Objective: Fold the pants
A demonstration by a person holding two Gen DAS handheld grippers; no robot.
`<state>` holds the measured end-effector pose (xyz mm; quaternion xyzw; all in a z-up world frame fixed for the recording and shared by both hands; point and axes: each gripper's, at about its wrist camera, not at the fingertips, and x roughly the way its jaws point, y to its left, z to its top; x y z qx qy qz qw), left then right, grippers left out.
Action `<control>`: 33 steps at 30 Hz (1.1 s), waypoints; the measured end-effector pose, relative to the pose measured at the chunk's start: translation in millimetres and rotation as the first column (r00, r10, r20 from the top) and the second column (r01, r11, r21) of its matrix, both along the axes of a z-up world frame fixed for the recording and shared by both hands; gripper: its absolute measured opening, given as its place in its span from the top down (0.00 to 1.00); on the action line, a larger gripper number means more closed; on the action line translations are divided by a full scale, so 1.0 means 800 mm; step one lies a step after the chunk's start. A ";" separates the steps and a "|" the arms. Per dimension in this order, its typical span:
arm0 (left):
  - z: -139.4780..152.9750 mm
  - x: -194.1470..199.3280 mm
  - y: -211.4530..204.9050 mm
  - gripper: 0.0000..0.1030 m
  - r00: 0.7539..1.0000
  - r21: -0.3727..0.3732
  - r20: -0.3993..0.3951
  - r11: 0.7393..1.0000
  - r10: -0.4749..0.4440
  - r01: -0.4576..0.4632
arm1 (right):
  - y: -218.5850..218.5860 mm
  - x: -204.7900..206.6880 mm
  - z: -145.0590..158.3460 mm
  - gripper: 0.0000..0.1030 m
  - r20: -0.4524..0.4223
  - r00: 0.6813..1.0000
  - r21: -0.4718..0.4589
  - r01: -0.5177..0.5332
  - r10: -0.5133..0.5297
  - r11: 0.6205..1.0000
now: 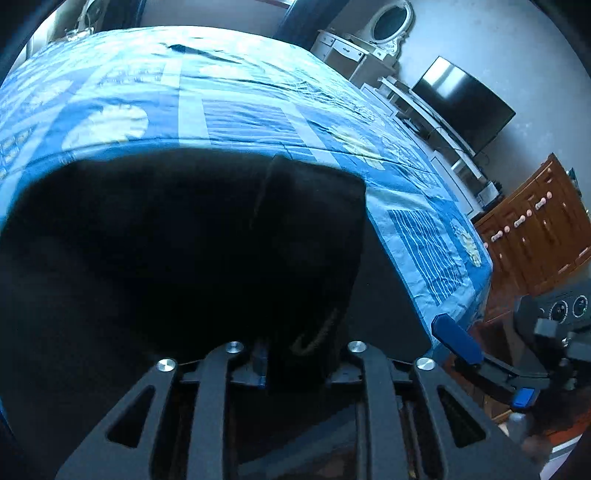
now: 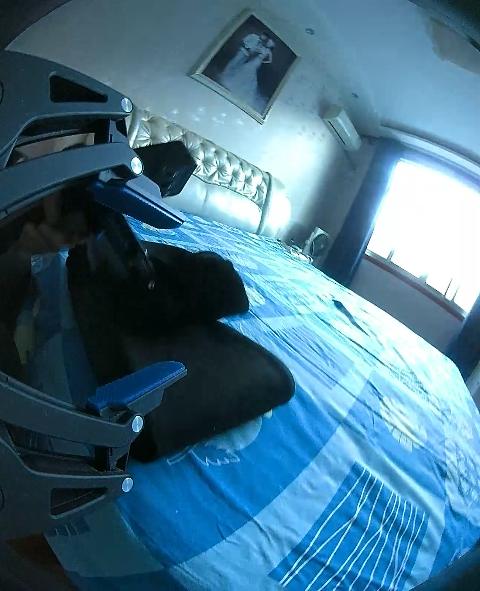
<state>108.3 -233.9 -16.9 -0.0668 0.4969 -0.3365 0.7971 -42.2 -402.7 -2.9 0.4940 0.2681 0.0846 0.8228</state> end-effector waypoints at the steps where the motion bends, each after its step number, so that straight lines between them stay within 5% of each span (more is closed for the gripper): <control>1: -0.001 -0.001 0.000 0.66 1.000 -0.024 -0.003 1.000 0.003 -0.003 | 0.000 0.001 -0.003 0.28 -0.004 1.000 0.002 0.002 -0.002 1.000; 4: 0.011 -0.009 0.002 0.52 1.000 -0.088 -0.007 0.996 -0.012 0.011 | -0.005 -0.001 -0.003 0.28 -0.005 1.000 0.008 -0.001 0.001 1.000; 8: 0.043 -0.028 0.029 0.46 0.999 -0.148 0.007 0.988 -0.049 0.050 | -0.009 0.003 0.002 0.28 0.004 1.000 0.019 -0.009 0.009 1.000; 10: 0.066 -0.041 0.067 0.28 0.999 -0.202 0.044 0.979 -0.025 0.034 | -0.009 0.006 0.003 0.28 0.001 1.000 0.029 -0.019 0.019 0.999; 13: 0.082 -0.048 0.122 0.23 0.996 -0.244 0.061 0.969 0.060 -0.044 | -0.004 0.016 0.007 0.20 -0.034 0.999 -0.001 -0.035 0.035 0.999; 17: 0.066 -0.041 0.215 0.21 0.971 -0.201 0.053 0.955 0.233 -0.218 | 0.006 0.053 0.010 0.20 -0.103 0.993 -0.105 -0.071 0.060 0.992; 20: 0.035 -0.033 0.280 0.21 0.932 -0.198 -0.027 0.912 0.361 -0.359 | 0.016 0.081 0.006 0.20 -0.160 0.984 -0.185 -0.108 0.079 0.977; 26: 0.014 -0.018 0.303 0.21 0.899 -0.228 -0.125 0.869 0.420 -0.438 | 0.040 0.125 -0.011 0.20 -0.295 0.949 -0.245 -0.191 0.114 0.951; 28: 0.013 -0.016 0.291 0.21 0.916 -0.201 -0.097 0.894 0.389 -0.401 | 0.048 0.131 -0.014 0.26 -0.325 0.936 -0.258 -0.226 0.136 0.939; 30: 0.006 -0.020 0.285 0.21 0.928 -0.169 -0.077 0.912 0.365 -0.373 | 0.059 0.139 -0.021 0.58 -0.356 0.914 -0.237 -0.291 0.195 0.927; 33: -0.008 -0.023 0.281 0.21 0.932 -0.150 -0.113 0.921 0.345 -0.359 | 0.069 0.142 -0.031 0.79 -0.397 0.888 -0.239 -0.345 0.233 0.908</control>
